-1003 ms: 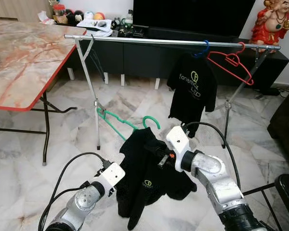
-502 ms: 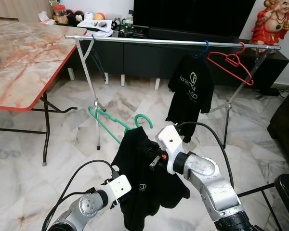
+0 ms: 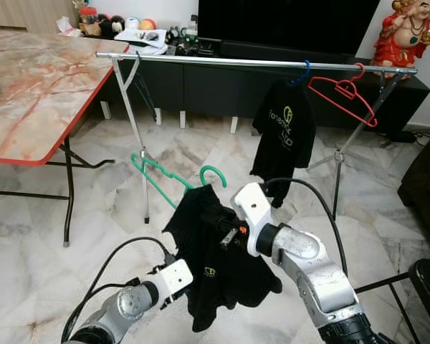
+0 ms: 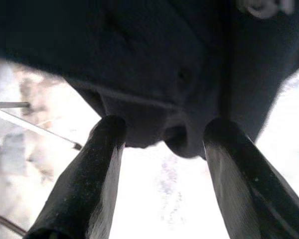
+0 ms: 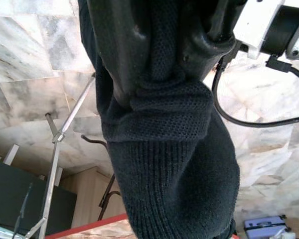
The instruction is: Hang hanger
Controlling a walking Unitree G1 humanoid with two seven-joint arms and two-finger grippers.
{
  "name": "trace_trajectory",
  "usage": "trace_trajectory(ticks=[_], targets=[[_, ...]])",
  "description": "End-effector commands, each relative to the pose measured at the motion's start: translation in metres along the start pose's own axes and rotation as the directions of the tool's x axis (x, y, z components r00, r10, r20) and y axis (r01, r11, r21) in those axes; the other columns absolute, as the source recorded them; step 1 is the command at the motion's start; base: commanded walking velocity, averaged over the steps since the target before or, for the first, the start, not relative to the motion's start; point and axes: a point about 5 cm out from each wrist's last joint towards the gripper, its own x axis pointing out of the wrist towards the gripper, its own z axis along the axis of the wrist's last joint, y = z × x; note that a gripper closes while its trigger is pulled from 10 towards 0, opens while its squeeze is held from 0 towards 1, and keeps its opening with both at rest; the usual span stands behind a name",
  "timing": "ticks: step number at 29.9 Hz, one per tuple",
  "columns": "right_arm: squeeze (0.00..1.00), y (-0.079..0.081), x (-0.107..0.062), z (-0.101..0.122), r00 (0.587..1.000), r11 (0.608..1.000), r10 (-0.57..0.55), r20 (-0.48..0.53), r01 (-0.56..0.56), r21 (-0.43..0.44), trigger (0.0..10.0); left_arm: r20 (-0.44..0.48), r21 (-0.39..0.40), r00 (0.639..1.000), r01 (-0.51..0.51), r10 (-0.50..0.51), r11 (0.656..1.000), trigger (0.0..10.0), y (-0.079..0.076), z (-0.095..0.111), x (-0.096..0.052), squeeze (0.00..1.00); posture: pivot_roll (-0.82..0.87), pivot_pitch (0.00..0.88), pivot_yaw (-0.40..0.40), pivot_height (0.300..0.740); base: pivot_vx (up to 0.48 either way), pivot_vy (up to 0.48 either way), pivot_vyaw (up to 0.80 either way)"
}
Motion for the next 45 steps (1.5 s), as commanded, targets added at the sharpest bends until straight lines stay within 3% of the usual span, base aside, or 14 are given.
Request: trace_trajectory(ticks=[1, 3, 7, 15, 25, 27, 28, 30, 31, 37, 38, 39, 45], targets=[[0.0, 0.003, 0.001, 0.018, 0.998, 0.999, 0.015, 0.056, -0.013, -0.039, 0.0, -0.021, 0.015, 1.0, -0.003, 0.004, 1.0, 10.0, -0.002, -0.002, 0.001, 0.0, 0.04, 0.099, -0.078, 0.74, 0.0, 0.0, 0.0], [0.0, 0.003, 0.002, 0.02, 0.998, 0.999, 0.018, 0.058, -0.016, -0.041, 0.0, -0.036, 0.053, 0.999, -0.025, 0.027, 0.998, 10.0, 0.0, -0.004, 0.001, 0.0, 0.04, 0.1, -0.08, 0.74, 0.0, 0.0, 0.0], [0.0, 0.004, 0.002, 0.021, 0.998, 0.999, 0.025, 0.059, -0.022, -0.041, 0.0, -0.045, 0.052, 0.996, -0.078, 0.081, 0.996, 10.0, 0.004, -0.005, 0.001, 0.0, 0.04, 0.102, -0.081, 0.74, 0.0, 0.0, 0.0], [0.0, 0.006, 0.002, 0.021, 0.998, 0.999, 0.033, 0.057, -0.031, -0.043, 0.0, -0.076, 0.113, 0.995, -0.06, 0.069, 0.992, 10.0, 0.003, -0.007, 0.002, 0.0, 0.04, 0.103, -0.082, 0.74, 0.0, 0.0, 0.0], [0.0, 0.008, 0.003, 0.022, 0.998, 0.998, 0.041, 0.056, -0.038, -0.049, 0.0, -0.11, 0.124, 0.983, -0.136, 0.15, 0.983, 10.0, 0.007, -0.009, 0.002, 0.0, 0.04, 0.104, -0.082, 0.74, 0.0, 0.0, 0.0], [0.0, 0.009, 0.003, 0.022, 0.998, 0.998, 0.042, 0.052, -0.039, -0.057, 0.0, -0.115, 0.111, 0.98, -0.149, 0.162, 0.983, 9.5, 0.008, -0.01, 0.002, 0.0, 0.03, 0.105, -0.082, 0.74, 0.0, 0.0, 0.0], [0.0, 0.01, 0.003, 0.022, 0.998, 0.997, 0.044, 0.05, -0.041, -0.06, 0.0, -0.116, 0.108, 0.979, -0.157, 0.169, 0.982, 4.0, 0.009, -0.01, 0.002, 0.0, 0.04, 0.104, -0.081, 0.74, 0.0, 0.0, 0.0], [0.0, 0.01, 0.003, 0.021, 0.998, 0.997, 0.045, 0.049, -0.042, -0.06, 0.0, -0.117, 0.106, 0.978, -0.161, 0.173, 0.981, 4.0, 0.009, -0.01, 0.002, 0.0, 0.04, 0.104, -0.081, 0.74, 0.0, 0.0, 0.0], [0.0, 0.01, 0.003, 0.021, 0.998, 0.997, 0.046, 0.048, -0.043, -0.06, 0.0, -0.118, 0.077, 0.975, -0.178, 0.187, 0.981, 2.6, 0.01, -0.011, 0.002, 0.0, 0.04, 0.105, -0.08, 0.74, 0.0, 0.0, 0.0], [0.0, 0.011, 0.004, 0.02, 0.998, 0.997, 0.048, 0.047, -0.045, -0.056, 0.0, -0.12, 0.055, 0.973, -0.19, 0.195, 0.98, 2.1, 0.011, -0.011, 0.002, 0.0, 0.04, 0.103, -0.078, 0.74, 0.0, 0.0, 0.0], [0.0, 0.011, 0.004, 0.02, 0.998, 0.997, 0.049, 0.047, -0.046, -0.056, 0.0, -0.121, 0.04, 0.973, -0.194, 0.198, 0.98, 1.5, 0.011, -0.011, 0.001, 0.0, 0.04, 0.103, -0.078, 0.74, 0.0, 0.0, 0.0], [0.0, 0.012, 0.004, 0.02, 0.998, 0.997, 0.051, 0.048, -0.048, -0.056, 0.0, -0.121, 0.023, 0.972, -0.201, 0.202, 0.979, 0.0, 0.011, -0.011, 0.001, 0.0, 0.04, 0.103, -0.078, 0.74, 0.0, 0.0, 0.0], [0.0, 0.012, 0.004, 0.019, 0.997, 0.997, 0.053, 0.048, -0.05, -0.063, 0.0, -0.094, -0.026, 0.977, -0.193, 0.19, 0.981, 0.0, 0.01, -0.007, 0.003, 0.0, 0.04, 0.1, -0.077, 0.74, 0.0, 0.0, 0.0]])
